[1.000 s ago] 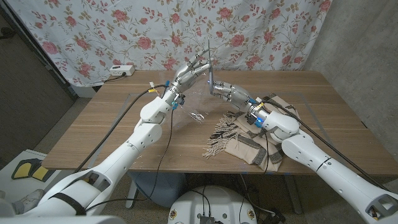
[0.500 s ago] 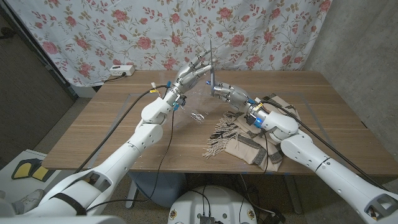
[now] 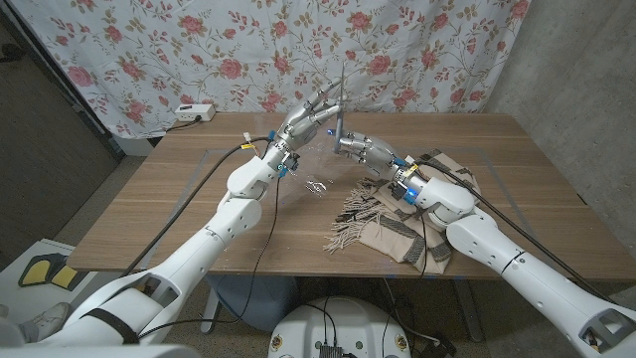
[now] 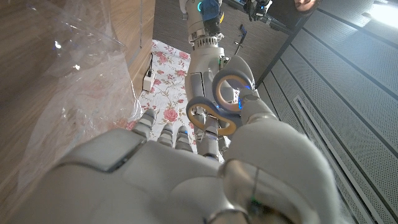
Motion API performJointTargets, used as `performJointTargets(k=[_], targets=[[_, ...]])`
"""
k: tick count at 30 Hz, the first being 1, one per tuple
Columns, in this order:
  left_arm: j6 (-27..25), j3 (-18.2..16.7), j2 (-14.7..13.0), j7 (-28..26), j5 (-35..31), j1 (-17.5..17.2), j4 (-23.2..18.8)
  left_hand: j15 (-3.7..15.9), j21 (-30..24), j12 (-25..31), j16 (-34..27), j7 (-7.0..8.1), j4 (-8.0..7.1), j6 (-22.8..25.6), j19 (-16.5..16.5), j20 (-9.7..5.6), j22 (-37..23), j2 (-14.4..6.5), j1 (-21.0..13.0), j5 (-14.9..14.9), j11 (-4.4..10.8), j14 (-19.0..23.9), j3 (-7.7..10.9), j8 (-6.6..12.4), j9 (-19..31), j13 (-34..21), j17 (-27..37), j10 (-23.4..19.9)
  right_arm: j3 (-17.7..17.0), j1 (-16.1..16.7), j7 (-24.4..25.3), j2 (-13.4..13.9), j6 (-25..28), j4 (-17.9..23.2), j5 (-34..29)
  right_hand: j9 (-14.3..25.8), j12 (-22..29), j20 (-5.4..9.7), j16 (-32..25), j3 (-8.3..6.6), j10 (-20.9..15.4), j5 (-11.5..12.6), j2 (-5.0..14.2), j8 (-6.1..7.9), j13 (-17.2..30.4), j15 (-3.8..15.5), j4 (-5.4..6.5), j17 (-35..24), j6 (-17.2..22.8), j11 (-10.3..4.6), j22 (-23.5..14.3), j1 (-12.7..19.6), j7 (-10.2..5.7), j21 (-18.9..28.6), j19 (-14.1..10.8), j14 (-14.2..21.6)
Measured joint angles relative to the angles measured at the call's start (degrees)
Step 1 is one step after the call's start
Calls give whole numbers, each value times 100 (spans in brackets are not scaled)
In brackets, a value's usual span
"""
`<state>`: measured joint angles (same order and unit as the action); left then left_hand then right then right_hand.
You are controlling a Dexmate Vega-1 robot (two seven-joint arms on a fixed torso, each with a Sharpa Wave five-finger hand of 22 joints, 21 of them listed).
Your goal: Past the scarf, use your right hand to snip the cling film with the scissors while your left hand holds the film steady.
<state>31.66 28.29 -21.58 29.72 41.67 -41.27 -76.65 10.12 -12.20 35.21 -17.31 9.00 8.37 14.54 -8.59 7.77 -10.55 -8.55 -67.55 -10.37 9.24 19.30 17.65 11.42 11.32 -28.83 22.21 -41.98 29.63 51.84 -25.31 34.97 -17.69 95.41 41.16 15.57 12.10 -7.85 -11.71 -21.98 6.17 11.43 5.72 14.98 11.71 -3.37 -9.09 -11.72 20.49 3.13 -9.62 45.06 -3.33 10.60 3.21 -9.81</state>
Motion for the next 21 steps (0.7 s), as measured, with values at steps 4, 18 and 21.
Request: performJointTargets(k=[4,18,21], targets=[[-12,9,18,28,23,10,20,0,0,0,0,0,0,0,0,0,0,0,0,0,0,0,0,0,0,0,0,0,8,-2,26,-2,3,1,-24,4,0,94,0,0,-30,-20,50,0,0,62,0,0,28,-30,0,50,-28,0,-12,2],[-36,20,47,60,45,15,33,14,0,-8,0,11,0,12,0,0,0,13,12,-27,0,14,0,0,0,1,-1,0,5,40,65,39,45,51,-21,55,0,297,0,-169,-80,-20,415,0,-5,204,58,-15,109,-186,0,274,-192,0,-31,-21],[-41,21,47,59,45,11,22,13,0,-11,0,30,0,31,0,0,0,13,12,-27,0,14,0,0,0,1,-1,0,-1,52,65,49,45,58,-11,55,0,297,0,-183,-80,-20,450,0,-27,213,72,-15,109,-186,0,268,-192,0,-31,-30]])
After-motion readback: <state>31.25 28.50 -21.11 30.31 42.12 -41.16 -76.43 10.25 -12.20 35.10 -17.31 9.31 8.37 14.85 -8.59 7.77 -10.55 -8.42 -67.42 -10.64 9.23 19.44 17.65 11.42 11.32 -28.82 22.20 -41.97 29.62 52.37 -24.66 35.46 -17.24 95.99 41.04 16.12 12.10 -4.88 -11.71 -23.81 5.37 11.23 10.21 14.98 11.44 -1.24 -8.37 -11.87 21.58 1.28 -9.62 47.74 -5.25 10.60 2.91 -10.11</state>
